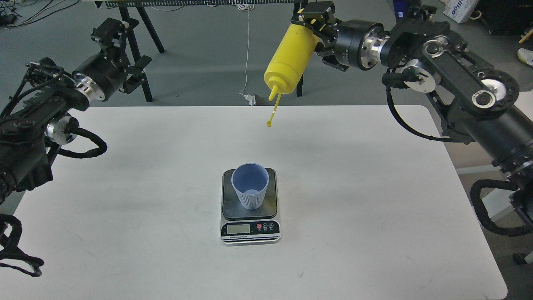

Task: Pour seasoning into cup on scale with both arms

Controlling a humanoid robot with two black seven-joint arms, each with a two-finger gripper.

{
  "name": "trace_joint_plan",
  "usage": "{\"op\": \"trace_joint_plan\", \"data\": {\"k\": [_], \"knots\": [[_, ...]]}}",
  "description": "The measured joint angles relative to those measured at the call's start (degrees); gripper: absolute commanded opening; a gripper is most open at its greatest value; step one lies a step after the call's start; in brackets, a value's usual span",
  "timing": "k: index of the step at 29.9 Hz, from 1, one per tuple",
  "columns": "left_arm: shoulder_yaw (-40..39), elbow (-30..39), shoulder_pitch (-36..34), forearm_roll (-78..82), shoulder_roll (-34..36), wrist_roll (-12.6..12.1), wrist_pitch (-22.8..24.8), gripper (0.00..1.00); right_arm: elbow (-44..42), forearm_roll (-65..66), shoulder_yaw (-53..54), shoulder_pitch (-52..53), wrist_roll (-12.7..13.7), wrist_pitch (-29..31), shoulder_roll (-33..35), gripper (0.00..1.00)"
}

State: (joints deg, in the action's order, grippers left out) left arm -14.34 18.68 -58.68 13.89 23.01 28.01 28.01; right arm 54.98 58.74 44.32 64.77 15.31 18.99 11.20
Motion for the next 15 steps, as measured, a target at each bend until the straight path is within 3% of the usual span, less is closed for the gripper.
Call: {"op": "trace_joint_plan", "data": {"k": [4, 15], "knots": [[-0.4, -0.2, 0.0, -0.2, 0.2, 0.0, 0.0, 0.99, 0.7, 10.6, -5.3, 2.8, -3.5, -3.7, -3.2, 0.02], [-1.9, -0.1, 0.0, -0.2, 1.3, 0.0, 0.0, 0.99, -1.0, 17.3, -20.6, 5.4, -6.5, -10.3, -9.1, 0.02]]}}
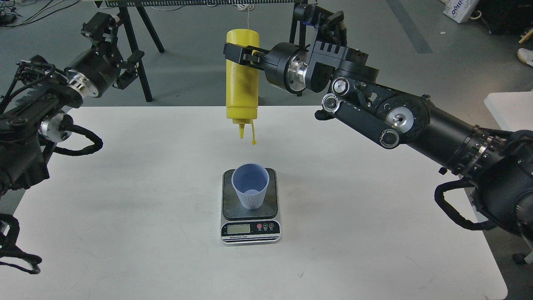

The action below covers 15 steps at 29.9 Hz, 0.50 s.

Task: Pour seasoning into cup on scale with both arms

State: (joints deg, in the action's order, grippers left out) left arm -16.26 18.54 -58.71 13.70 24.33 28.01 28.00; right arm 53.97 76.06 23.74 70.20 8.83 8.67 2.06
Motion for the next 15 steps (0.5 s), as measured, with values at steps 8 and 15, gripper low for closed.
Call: {"op": "trace_joint_plan", "data": {"k": [8, 15], "knots": [[0.1, 0.0, 0.3, 0.1, 0.1, 0.0, 0.0, 0.99, -2.0, 0.4, -4.1, 0.3, 0.0, -0.1, -1.8, 0.02], [0.1, 0.0, 0.3, 0.1, 0.0, 0.0, 0.0, 0.99, -2.1, 0.3, -8.2, 1.1, 0.1, 0.3, -1.6, 0.02]]}}
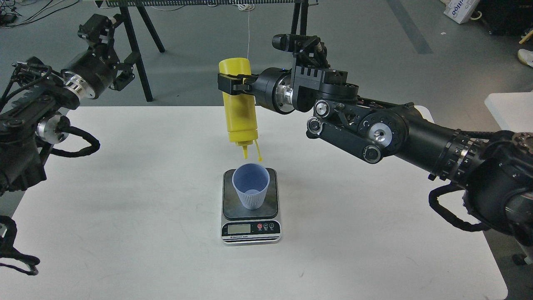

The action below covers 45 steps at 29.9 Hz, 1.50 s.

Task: Pour seasoning into cup on scale with both arms

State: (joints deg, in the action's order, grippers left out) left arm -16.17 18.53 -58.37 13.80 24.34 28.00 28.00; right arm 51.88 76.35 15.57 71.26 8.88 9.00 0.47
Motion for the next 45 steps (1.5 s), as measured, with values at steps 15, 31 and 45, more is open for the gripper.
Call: {"op": "trace_joint_plan", "data": {"k": [15, 31, 45], "knots": [[0.1, 0.0, 0.0, 0.1, -0.2, 0.0, 0.0, 0.99, -0.6, -0.4, -2.1, -0.6, 0.1, 0.1, 0.0, 0.02], [0.6, -0.3, -0.4, 0.8, 0.3, 0.0, 0.0, 0.99, -23.7, -57.4, 24.7, 5.1, 10.1, 8.3, 8.5, 0.04], [0.7, -0.2, -1.1, 0.9, 0.1, 0.0, 0.0, 0.99, -11.4, -100.4, 37.6, -35.7, 15.0, 19.0, 23.2, 0.02]]}}
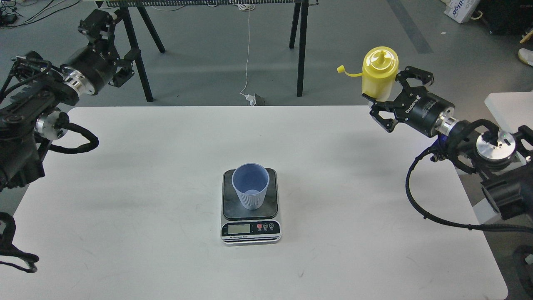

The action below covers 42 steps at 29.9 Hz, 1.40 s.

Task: Pour seasoning into cup on scale with both arms
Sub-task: 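Turn the bottle upright and lower it back onto the table, then release the yellow bottle and withdraw the right gripper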

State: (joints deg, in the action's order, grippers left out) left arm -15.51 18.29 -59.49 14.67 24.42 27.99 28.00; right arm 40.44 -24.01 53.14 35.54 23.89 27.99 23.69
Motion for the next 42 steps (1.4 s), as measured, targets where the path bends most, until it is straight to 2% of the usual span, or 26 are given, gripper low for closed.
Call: {"op": "trace_joint_plan", "data": {"k": [9, 13, 17, 19, 22, 23, 25, 26, 36, 42], "knots": [[0.1, 0.0, 0.0, 0.0, -0.4, 0.0, 0.0, 0.99, 1.0, -1.3, 5.0, -18.8, -0.4, 0.0, 0.3, 0.03], [0.2, 0.0, 0.3, 0.2, -0.4, 0.0, 0.0, 0.99, 0.5, -2.7, 6.2, -23.8, -0.4, 0.0, 0.3, 0.09], [0.2, 0.0, 0.3, 0.3, -0.4, 0.0, 0.0, 0.99, 0.4, -3.0, 6.3, -25.7, -0.5, 0.0, -0.2, 0.35], [0.2, 0.0, 0.2, 0.3, -0.5, 0.0, 0.0, 0.99, 0.4, -3.0, 6.4, -25.9, -0.5, 0.0, -0.4, 0.38], [0.2, 0.0, 0.1, 0.3, -0.5, 0.0, 0.0, 0.99, 0.4, -3.0, 6.4, -25.8, -0.6, 0.0, -0.7, 0.47], [0.2, 0.0, 0.1, 0.3, -0.5, 0.0, 0.0, 0.99, 0.4, -2.9, 6.4, -25.7, -0.6, 0.0, -0.8, 0.58], [0.2, 0.0, 0.1, 0.3, -0.5, 0.0, 0.0, 0.99, 0.4, -2.9, 6.4, -25.6, -0.6, 0.0, -0.9, 0.92], [0.2, 0.0, 0.1, 0.3, -0.5, 0.0, 0.0, 0.99, 0.4, -2.8, 6.4, -25.5, -0.6, 0.0, -0.9, 0.95], [0.2, 0.0, 0.2, 0.3, -0.4, 0.0, 0.0, 0.99, 1.2, -3.0, 6.4, -26.1, -0.3, 0.0, 0.1, 0.97], [0.2, 0.0, 0.2, 0.3, -0.4, 0.0, 0.0, 0.99, 5.4, -3.7, 6.6, -29.6, -0.1, 0.0, 5.5, 0.97]]}}
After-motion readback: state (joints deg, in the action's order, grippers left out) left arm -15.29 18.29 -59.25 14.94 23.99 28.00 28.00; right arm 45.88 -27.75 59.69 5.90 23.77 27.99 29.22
